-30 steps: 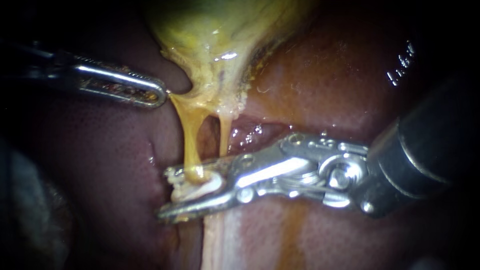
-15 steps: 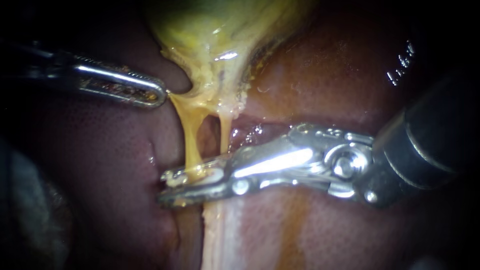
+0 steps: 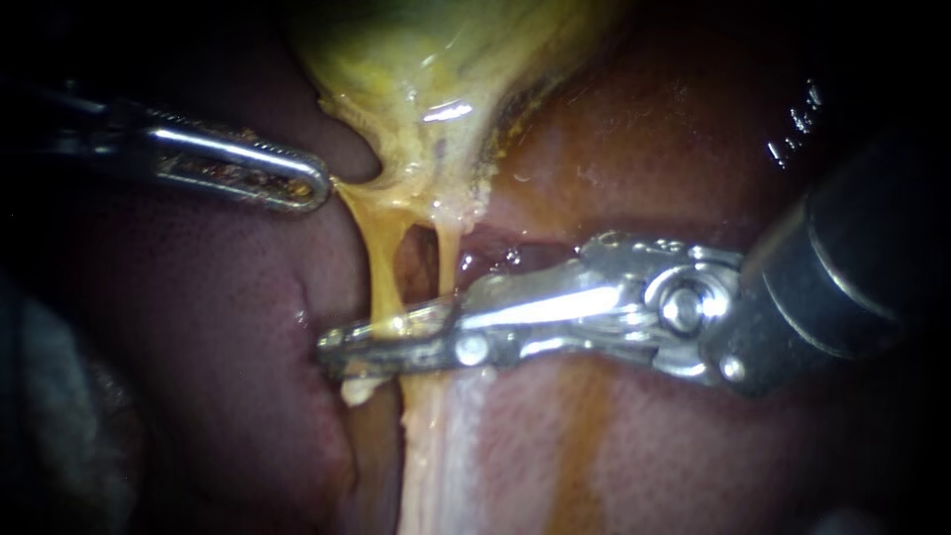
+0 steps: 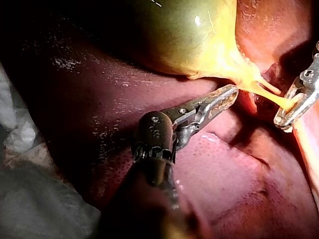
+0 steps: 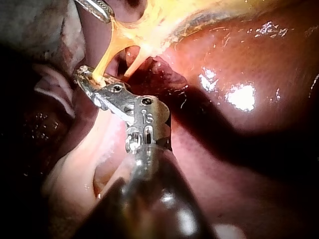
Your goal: Clipping second clip left tube
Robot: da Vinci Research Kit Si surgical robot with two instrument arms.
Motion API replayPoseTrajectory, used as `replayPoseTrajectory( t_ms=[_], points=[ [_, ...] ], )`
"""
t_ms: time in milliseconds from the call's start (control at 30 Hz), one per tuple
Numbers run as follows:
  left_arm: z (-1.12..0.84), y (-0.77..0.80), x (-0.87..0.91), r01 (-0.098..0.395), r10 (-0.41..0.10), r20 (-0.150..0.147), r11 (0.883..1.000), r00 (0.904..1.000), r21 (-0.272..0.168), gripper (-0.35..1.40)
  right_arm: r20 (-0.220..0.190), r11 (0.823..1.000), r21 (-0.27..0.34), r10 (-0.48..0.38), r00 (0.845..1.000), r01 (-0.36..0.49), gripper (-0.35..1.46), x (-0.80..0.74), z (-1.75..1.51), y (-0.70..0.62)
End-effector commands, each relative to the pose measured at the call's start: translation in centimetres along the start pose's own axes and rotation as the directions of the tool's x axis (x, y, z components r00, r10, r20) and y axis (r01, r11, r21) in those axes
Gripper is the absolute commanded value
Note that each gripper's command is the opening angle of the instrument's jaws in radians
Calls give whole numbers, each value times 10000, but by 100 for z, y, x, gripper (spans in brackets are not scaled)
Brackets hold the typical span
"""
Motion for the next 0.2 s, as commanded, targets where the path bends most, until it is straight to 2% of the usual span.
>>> replayPoseTrajectory(
  t_ms=[33, 200],
  points=[
    [0, 0, 0, 2, -2, -2, 10000, 10000, 1, -35, 1, 10000, 2, 51, 10000, -51, -35, 0, 1, 0],
    [0, -1, 0, 0, 0, -2, 10000, 10000, -1, -35, 6, 9999, 1, 103, 9999, -103, -35, -1, 1, 1]
  ],
)
